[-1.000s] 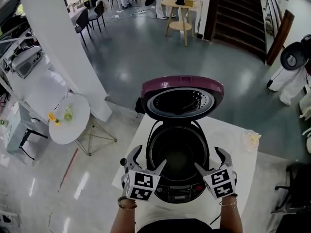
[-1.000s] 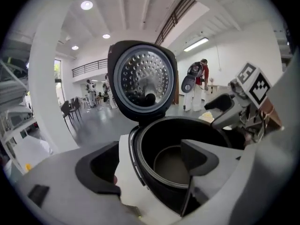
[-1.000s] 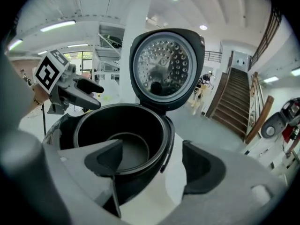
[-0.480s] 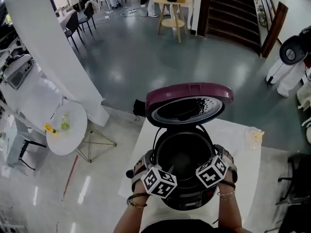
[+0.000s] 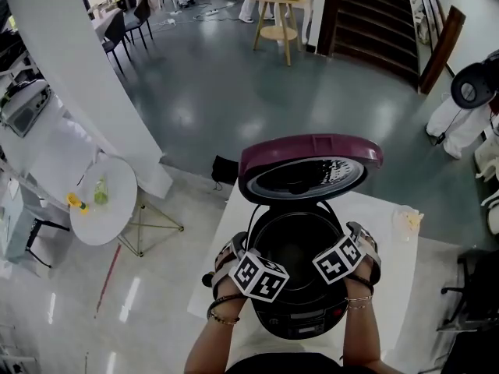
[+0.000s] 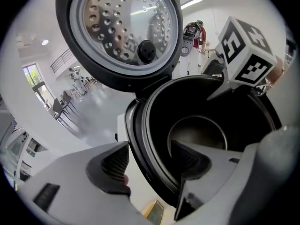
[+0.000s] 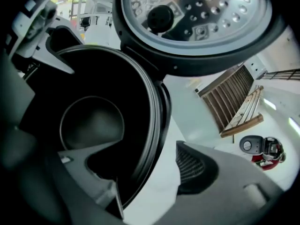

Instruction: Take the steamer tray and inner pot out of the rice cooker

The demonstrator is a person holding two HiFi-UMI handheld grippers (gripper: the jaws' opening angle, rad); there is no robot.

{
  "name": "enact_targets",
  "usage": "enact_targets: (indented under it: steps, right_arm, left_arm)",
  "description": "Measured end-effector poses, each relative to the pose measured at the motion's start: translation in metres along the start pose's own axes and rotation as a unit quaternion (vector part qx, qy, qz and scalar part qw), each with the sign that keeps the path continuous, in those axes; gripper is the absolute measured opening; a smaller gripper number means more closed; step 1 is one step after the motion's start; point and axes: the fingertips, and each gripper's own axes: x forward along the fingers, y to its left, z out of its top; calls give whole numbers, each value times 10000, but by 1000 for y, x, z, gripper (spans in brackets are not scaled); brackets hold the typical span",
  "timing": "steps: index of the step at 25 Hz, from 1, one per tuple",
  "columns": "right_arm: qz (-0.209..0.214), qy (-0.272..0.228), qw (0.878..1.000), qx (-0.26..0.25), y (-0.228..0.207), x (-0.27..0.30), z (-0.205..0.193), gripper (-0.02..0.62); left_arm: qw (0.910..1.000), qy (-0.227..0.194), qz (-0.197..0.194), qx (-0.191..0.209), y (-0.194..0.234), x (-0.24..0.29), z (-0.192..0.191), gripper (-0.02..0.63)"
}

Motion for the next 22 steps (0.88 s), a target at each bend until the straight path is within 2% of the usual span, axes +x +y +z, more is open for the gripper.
enact_targets:
  steps: [4,6,7,11,12,15,19,22]
  right_arm:
    - [-13,-401,9991,167,0,-21,13,233]
    - [57,-636,9976,268,-1,-29,19,216]
    - [72,-746,9967,323,0,-34,21,181]
    - [90,-1124,9925,479,2,-52,26,111]
    - [125,-1211,9912,513,2,-56,29,69]
    - [170,-1468,9871,612,1,-71,34,52]
    - [12,-1929,9781,781,-6,-100,41,32]
    - [-109,-2245,9696,964,-10,-117,42,23]
  left_arm:
    - [9990,-239,357,-102,10,-6,2,213]
    - [9988,-267,374,-142,13,-8,2,201]
    - [9988,-289,358,-170,13,-10,3,199]
    - [9983,-433,352,-194,13,-21,10,155]
    - [9980,-485,354,-190,13,-25,12,144]
    - [9960,-780,393,-201,14,-40,19,94]
    - [9925,-1102,470,-261,16,-62,27,89]
    - [9883,-1377,435,-490,17,-82,33,71]
